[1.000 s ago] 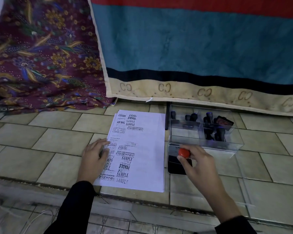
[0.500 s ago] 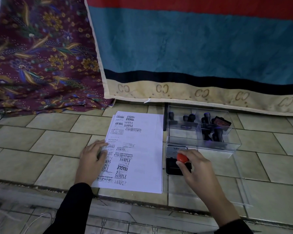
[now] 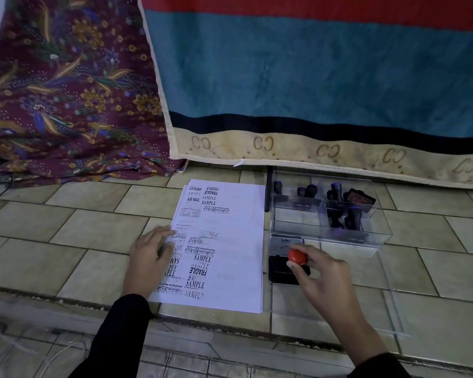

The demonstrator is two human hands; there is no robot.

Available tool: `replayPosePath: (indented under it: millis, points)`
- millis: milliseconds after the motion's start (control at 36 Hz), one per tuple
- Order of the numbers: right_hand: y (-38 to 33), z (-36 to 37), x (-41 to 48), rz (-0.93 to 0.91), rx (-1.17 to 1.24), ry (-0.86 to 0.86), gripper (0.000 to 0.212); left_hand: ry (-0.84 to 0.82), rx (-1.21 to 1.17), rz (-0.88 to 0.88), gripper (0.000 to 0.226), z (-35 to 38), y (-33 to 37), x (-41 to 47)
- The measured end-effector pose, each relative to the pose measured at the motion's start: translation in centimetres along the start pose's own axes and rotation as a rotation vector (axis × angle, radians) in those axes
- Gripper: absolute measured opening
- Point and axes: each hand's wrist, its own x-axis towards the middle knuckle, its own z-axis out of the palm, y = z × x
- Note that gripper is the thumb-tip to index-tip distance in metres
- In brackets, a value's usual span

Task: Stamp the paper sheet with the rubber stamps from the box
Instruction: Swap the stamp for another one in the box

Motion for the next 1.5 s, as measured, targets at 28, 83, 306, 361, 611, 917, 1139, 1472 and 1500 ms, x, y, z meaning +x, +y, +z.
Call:
replayPosePath:
  millis: [28,83,306,361,611,917,1139,1472,1500]
  points:
    - [-0.1,-0.1,0.2,-0.011,-0.018,-0.005,0.035,-0.002,0.001,0.001,0.034,0.0,0.0,0.0]
    - [-0.4,-0.2,0.4,-0.012,-0.010,0.003,0.033,-0.004,0.001,0.004,0.034,0.0,-0.2,0.0]
    - [-0.4,0.2,0.0,-0.060,-0.009,0.013,0.035,-0.003,-0.004,0.003,0.034,0.0,-0.5,0.0]
    - [-0.4,0.4,0.1,-0.067,-0.032,0.000,0.034,-0.006,0.002,0.006,0.034,0.0,-0.6,0.0]
    - [-0.7,0.6,0.1,-0.053,-0.092,-0.011,0.037,-0.009,-0.002,-0.008,0.033,0.1,-0.4,0.0]
    - [-0.9,0.4,-0.2,-0.046,-0.122,-0.026,0.040,0.001,-0.008,-0.007,0.035,0.0,0.1,-0.2]
    - [-3.5,0.2,3.5,0.044,-0.026,-0.068,0.029,0.005,-0.025,-0.003,0.033,0.1,-0.4,0.0]
    - [-8.1,10.3,11.3,-0.072,0.015,-0.251,0.032,-0.005,0.022,-0.006,0.041,-0.1,-0.3,0.1]
    - [-8.3,10.7,11.5,-0.074,-0.003,-0.263,0.031,-0.005,0.019,-0.007,0.040,-0.1,-0.2,0.1]
